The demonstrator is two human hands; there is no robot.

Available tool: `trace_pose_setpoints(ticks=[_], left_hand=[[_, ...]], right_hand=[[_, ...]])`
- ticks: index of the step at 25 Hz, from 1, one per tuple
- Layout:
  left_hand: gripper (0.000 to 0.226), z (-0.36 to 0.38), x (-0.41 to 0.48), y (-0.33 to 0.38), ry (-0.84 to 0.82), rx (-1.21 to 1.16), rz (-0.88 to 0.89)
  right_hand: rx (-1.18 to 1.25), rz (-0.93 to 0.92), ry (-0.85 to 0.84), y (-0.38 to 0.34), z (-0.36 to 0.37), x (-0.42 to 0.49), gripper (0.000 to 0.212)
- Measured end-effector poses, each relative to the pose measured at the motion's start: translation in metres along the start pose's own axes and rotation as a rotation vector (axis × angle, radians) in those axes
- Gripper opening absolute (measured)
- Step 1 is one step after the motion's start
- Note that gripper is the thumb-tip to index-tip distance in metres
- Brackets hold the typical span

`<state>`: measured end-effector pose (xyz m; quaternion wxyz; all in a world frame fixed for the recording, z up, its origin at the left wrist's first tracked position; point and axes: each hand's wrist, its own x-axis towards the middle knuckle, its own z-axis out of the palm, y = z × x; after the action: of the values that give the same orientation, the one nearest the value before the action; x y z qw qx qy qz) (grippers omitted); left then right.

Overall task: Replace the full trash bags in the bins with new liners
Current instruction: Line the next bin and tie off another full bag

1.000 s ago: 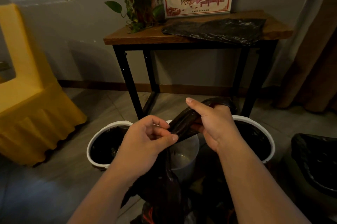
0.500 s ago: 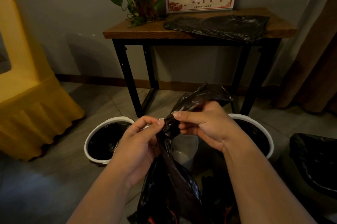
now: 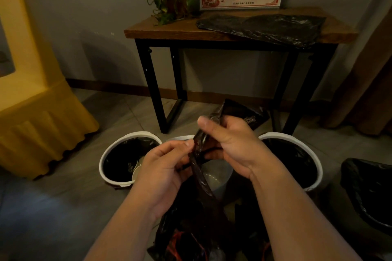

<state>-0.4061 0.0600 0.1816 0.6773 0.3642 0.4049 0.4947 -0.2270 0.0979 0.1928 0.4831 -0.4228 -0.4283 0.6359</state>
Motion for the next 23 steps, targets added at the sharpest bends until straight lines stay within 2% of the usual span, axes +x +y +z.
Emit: trace_pose_setpoints(ticks=[3, 9, 13, 17, 19, 23], left_hand=[[0.034, -0.003, 0.0, 0.002, 0.043, -0.049, 0.024], [0.009, -0.009, -0.002, -0.002, 0.081, -0.134, 0.006], [0.013, -0.011, -0.005, -0.001, 0.113, -0.104, 0.063], [0.033, -0.004, -0.009, -0.003, 0.053, 0.151, 0.175], [0.027, -0.004, -0.008, -0.002, 0.076, 0.167, 0.193], [0.013, -0.01, -0.009, 0.001, 0.053, 0.035, 0.132]], right_hand=[[-0.015, -0.004, -0.064, 0.001, 0.002, -0.002, 0.041], [-0.011, 0.025, -0.034, 0.003, -0.001, -0.002, 0.035], [-0.034, 0.014, -0.039, 0.002, -0.006, -0.002, 0.035], [-0.055, 0.006, -0.052, 0.003, 0.001, -0.001, 0.031], [-0.063, 0.003, -0.053, 0.003, 0.001, 0.001, 0.031], [-0.044, -0.02, -0.094, 0.002, -0.001, 0.001, 0.038]])
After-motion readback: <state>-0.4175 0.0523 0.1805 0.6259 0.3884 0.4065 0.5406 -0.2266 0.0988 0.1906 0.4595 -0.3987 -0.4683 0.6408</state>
